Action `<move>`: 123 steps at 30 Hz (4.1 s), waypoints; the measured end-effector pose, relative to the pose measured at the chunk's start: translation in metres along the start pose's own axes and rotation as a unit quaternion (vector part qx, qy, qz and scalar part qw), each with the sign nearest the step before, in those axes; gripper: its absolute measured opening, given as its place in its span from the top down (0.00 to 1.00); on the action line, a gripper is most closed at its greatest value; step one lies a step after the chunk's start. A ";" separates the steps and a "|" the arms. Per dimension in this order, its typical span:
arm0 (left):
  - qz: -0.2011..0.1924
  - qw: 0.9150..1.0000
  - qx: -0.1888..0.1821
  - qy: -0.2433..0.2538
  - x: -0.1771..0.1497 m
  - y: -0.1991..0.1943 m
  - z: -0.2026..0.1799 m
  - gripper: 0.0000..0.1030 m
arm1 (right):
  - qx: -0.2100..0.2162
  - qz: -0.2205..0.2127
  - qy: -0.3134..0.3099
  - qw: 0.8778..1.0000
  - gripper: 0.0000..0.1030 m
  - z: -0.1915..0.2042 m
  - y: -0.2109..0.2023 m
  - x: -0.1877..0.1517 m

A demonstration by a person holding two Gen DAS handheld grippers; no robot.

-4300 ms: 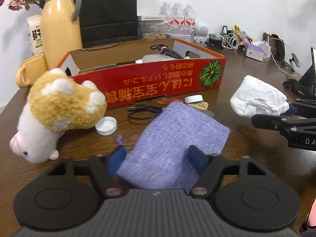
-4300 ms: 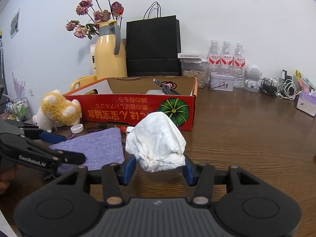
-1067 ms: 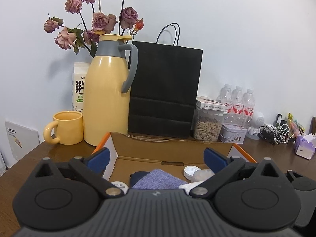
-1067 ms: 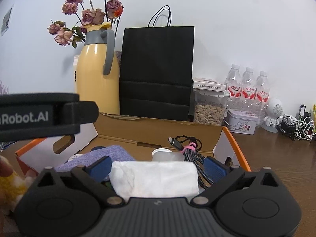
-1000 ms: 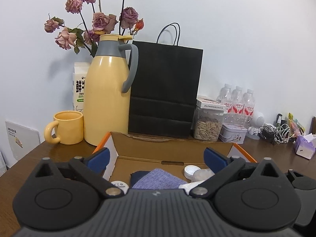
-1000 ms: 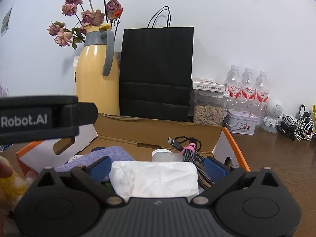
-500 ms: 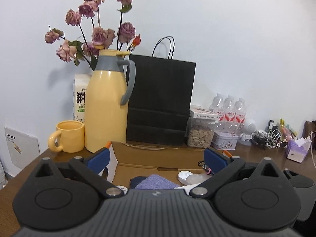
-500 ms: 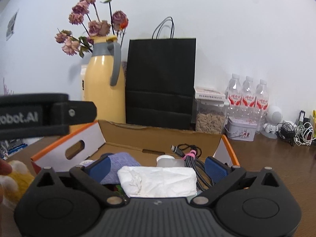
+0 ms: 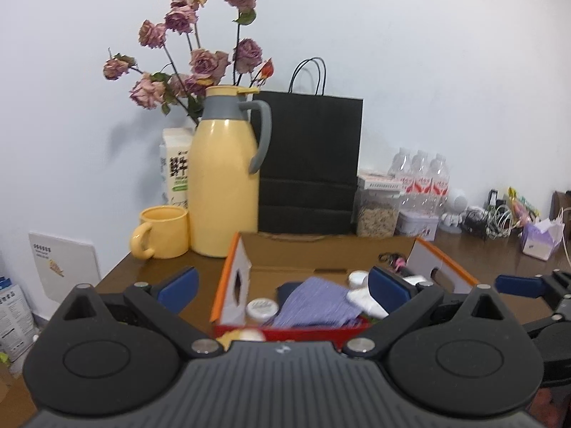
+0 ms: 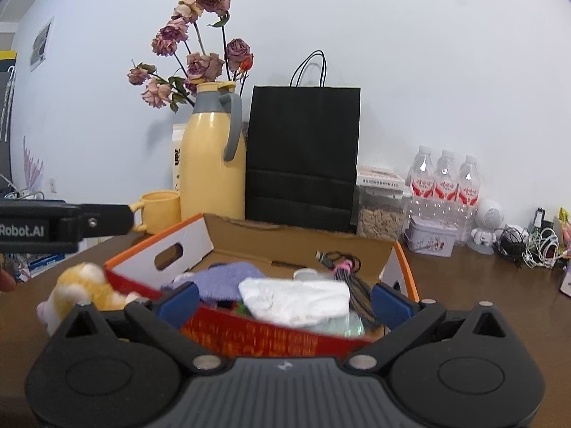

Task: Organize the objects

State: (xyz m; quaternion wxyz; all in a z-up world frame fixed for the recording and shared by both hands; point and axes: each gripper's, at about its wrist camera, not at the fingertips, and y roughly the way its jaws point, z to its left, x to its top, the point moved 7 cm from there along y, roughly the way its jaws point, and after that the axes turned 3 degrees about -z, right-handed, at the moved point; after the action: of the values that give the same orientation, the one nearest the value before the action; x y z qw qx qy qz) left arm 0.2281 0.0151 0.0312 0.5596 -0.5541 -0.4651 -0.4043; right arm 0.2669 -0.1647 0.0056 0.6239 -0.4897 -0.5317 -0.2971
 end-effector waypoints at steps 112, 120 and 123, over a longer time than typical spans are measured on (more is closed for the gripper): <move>0.025 0.998 -0.062 0.008 -0.070 -0.076 0.038 0.59 | 0.040 0.139 -0.007 0.990 0.83 0.013 -0.006 -0.091; 0.020 0.998 -0.064 0.010 -0.069 -0.081 0.033 0.59 | 0.041 0.133 -0.004 0.990 0.96 0.012 -0.009 -0.091; 0.018 0.998 -0.064 0.011 -0.067 -0.082 0.031 0.59 | 0.040 0.125 -0.005 0.991 0.96 0.012 -0.013 -0.089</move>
State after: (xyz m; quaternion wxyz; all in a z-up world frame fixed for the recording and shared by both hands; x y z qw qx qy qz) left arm 0.1299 0.0370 -0.0154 0.5347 -0.5927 -0.4224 -0.4294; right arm 0.2282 -0.1715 -0.0764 0.6724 -0.5285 -0.4808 -0.1933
